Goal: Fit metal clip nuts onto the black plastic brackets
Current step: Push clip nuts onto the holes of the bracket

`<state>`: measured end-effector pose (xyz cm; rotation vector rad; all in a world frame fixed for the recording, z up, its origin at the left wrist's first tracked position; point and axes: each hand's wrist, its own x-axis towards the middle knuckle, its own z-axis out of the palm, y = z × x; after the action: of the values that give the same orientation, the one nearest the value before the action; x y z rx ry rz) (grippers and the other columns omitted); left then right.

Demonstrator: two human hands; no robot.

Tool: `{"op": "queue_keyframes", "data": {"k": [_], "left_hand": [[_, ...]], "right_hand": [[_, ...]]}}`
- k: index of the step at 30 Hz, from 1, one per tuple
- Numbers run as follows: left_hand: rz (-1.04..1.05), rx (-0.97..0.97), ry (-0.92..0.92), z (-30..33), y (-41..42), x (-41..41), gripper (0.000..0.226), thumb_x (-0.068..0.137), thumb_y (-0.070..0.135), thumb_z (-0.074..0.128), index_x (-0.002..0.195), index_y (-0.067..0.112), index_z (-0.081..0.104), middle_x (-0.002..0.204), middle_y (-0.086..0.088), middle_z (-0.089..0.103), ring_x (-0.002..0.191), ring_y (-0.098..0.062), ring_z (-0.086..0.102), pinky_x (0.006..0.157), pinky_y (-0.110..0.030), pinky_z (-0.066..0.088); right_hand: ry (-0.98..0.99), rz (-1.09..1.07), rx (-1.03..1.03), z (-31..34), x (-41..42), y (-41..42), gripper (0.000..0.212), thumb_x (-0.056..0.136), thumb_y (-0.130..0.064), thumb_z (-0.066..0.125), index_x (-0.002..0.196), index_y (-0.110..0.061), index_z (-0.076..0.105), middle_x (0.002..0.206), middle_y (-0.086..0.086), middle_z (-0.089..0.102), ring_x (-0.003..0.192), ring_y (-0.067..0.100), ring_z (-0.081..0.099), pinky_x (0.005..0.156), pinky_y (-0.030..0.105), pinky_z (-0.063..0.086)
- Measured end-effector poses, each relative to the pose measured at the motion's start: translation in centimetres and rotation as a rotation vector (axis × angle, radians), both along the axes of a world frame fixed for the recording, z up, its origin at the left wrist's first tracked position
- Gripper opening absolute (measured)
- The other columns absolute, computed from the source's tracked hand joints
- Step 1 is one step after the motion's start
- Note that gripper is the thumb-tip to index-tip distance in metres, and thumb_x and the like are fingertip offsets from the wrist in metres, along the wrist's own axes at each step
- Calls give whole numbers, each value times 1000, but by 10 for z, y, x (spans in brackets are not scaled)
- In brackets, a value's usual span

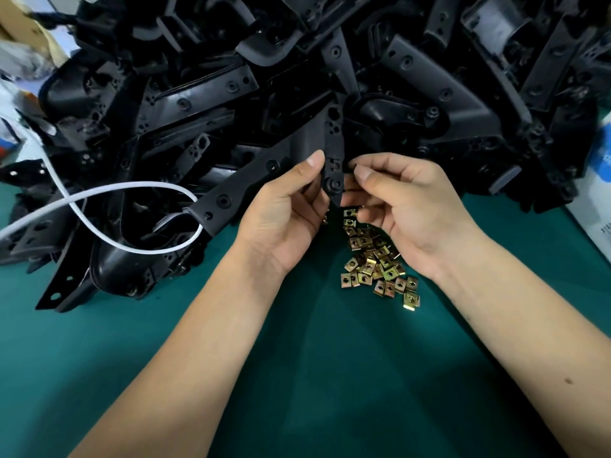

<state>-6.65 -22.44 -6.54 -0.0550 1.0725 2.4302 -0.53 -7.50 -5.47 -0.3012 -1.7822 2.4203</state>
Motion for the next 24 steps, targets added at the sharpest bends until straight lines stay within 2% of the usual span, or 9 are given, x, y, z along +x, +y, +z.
{"op": "queue_keyframes", "data": {"k": [3, 6, 8, 13, 16, 19, 21, 24], "left_hand": [[22, 4, -24, 0, -1, -2, 45, 77, 13, 76, 119, -1, 67, 114, -15, 70, 111, -25, 60, 105, -31, 46], [21, 0, -29, -3, -3, -5, 24, 76, 14, 79, 98, 5, 76, 97, -7, 76, 92, -15, 69, 86, -21, 54], [21, 16, -30, -4, -3, -5, 14, 76, 13, 79, 89, 7, 80, 92, -4, 77, 83, -11, 71, 78, -18, 56], [19, 39, -29, -3, -1, -4, 16, 76, 13, 78, 91, 7, 79, 93, -4, 78, 82, -10, 71, 79, -18, 56], [30, 59, -29, -3, -1, -4, 12, 76, 12, 77, 86, 6, 81, 90, -5, 78, 80, -10, 72, 80, -19, 57], [25, 67, -17, -2, -1, -4, 12, 77, 12, 76, 86, 5, 82, 92, -6, 78, 83, -12, 73, 85, -21, 57], [25, 81, -19, -1, -1, -3, 12, 78, 11, 75, 86, 5, 82, 93, -7, 79, 84, -13, 74, 86, -22, 58], [26, 78, -12, -1, -1, -2, 10, 78, 11, 75, 84, 6, 82, 88, -6, 78, 79, -11, 74, 79, -19, 59]], "right_hand": [[-15, 7, -63, 0, 0, 0, 12, 98, -4, 64, 103, -6, 75, 90, 8, 78, 80, 18, 75, 58, 20, 54], [-41, -6, -147, -1, -2, 2, 12, 93, -4, 69, 98, -7, 80, 87, 7, 75, 74, 12, 67, 59, 19, 52], [-40, -9, -201, -1, -3, 4, 15, 89, -3, 70, 99, -6, 81, 85, 9, 75, 71, 12, 66, 58, 18, 52], [24, -13, -159, -1, -2, 7, 24, 94, 2, 66, 107, -11, 81, 86, 7, 75, 73, 13, 68, 58, 20, 53], [88, -15, -84, -2, -1, 4, 28, 95, 9, 61, 113, -5, 77, 93, 10, 74, 83, 18, 73, 69, 22, 57], [160, -54, 83, -3, 0, -2, 32, 95, 15, 59, 116, -3, 74, 98, 15, 73, 88, 22, 75, 78, 28, 62], [209, -93, 174, -3, 0, -5, 29, 95, 13, 62, 115, -4, 74, 95, 13, 75, 90, 25, 76, 80, 32, 63], [235, -83, 159, -1, 1, -7, 20, 97, 3, 65, 115, -1, 74, 100, 16, 77, 94, 29, 77, 82, 34, 63]]}}
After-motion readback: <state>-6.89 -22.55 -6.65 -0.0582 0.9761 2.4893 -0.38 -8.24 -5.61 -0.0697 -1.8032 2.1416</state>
